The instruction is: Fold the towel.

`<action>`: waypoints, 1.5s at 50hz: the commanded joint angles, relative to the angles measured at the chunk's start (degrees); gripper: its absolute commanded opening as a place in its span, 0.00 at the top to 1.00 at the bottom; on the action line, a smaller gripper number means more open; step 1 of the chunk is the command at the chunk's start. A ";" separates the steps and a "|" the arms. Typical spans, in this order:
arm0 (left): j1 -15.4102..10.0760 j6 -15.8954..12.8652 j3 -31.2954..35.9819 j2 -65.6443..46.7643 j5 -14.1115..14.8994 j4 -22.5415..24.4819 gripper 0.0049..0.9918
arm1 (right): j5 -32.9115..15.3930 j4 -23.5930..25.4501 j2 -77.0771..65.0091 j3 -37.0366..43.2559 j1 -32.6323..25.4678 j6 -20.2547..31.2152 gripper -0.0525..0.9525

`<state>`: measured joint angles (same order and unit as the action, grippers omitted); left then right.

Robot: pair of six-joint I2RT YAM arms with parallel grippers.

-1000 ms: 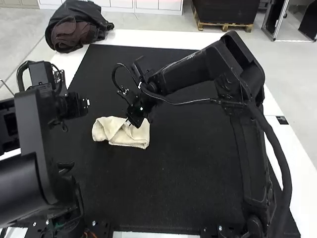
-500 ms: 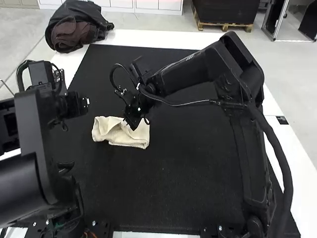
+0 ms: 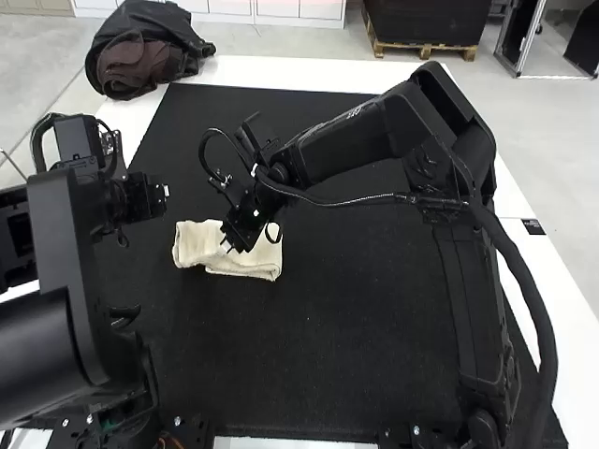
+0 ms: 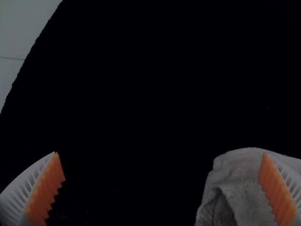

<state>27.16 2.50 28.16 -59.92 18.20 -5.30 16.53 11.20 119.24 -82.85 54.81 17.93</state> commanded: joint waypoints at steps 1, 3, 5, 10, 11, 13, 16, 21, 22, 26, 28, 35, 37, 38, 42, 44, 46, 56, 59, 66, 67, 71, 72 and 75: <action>0.44 0.57 0.93 0.86 0.00 0.38 0.02 | 1.66 0.49 0.55 -0.65 0.48 -2.46 0.39; 0.44 0.57 0.93 0.86 -0.09 0.20 0.02 | 1.66 0.49 0.29 -0.82 0.39 -2.90 0.36; 0.44 0.57 0.93 0.86 -0.09 0.38 0.02 | 2.01 0.84 0.03 -1.44 0.21 -3.34 0.32; 0.44 0.57 0.93 0.86 -0.09 0.20 0.02 | 4.91 1.89 -0.76 -3.37 0.04 -6.42 0.27; 0.44 0.57 1.02 0.86 -0.09 0.20 0.02 | 5.61 2.07 -0.94 -3.72 -0.14 -7.12 0.27; 0.44 0.57 0.93 0.86 -0.09 0.20 0.02 | 7.46 2.16 -1.20 -4.43 -0.31 -9.32 0.27; 0.44 0.57 0.93 0.86 -0.09 0.11 0.02 | 9.57 2.16 -1.47 -4.95 -1.28 -13.28 0.27; 0.53 0.57 0.93 0.86 -0.09 -0.06 0.02 | 13.00 1.89 -1.47 -5.04 -2.69 -18.29 0.28; 0.53 0.57 1.02 0.86 -0.09 0.03 0.02 | 14.14 1.81 -1.38 -4.95 -2.86 -19.25 0.30; 0.62 0.57 0.93 0.86 -0.09 0.03 0.02 | 17.04 0.84 -1.20 -3.99 -3.65 -20.66 0.47; 0.62 0.57 0.93 0.86 -0.09 0.03 0.02 | 17.74 -0.83 -1.20 -3.11 -3.83 -21.19 0.62; 0.62 0.57 1.10 0.86 -0.09 0.38 0.02 | 20.12 -5.58 -1.12 -0.38 -4.18 -22.33 0.97; 0.62 0.57 1.10 0.86 -0.18 0.47 0.02 | 20.29 -6.81 -1.03 0.23 -4.18 -22.77 0.97; 0.53 0.57 1.02 0.86 -0.09 0.47 0.02 | 20.56 -7.60 -0.94 0.58 -4.18 -23.03 0.97; 0.44 0.57 0.93 0.86 -0.09 0.73 0.02 | 21.35 -10.15 -0.32 1.99 -4.18 -23.65 0.97; 0.44 0.57 0.93 0.86 -0.18 0.91 0.02 | 21.70 -10.67 0.03 2.25 -4.18 -23.65 0.97; 0.53 0.57 0.93 0.86 -0.09 1.08 0.02 | 22.31 -11.55 0.55 2.60 -4.09 -23.65 0.97; 0.70 0.57 0.93 0.86 -0.18 1.78 0.02 | 22.84 -16.48 2.75 4.27 -4.27 -23.82 0.97; 0.62 0.57 0.93 0.86 -0.18 1.87 0.02 | 22.93 -18.15 3.54 4.71 -4.27 -24.17 0.97; 0.62 0.57 1.02 0.86 -0.18 2.14 0.02 | 22.93 -21.66 4.95 5.68 -4.27 -24.44 0.97; 0.62 0.57 1.10 0.86 -0.18 2.22 0.02 | 23.02 -22.19 5.12 5.86 -4.36 -24.44 0.97; 0.62 0.57 1.02 0.86 -0.18 2.40 0.02 | 22.93 -24.30 5.65 6.30 -4.88 -24.53 0.97; 0.62 0.57 1.10 0.86 -0.18 2.49 0.02 | 22.93 -24.65 5.74 6.47 -4.97 -24.53 0.97; 0.62 0.57 1.02 0.86 -0.18 2.58 0.02 | 22.93 -25.97 6.27 6.65 -5.59 -24.53 0.97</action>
<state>27.16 2.68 28.14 -59.92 18.17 -3.33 38.39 -12.88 125.58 -76.27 50.63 -6.07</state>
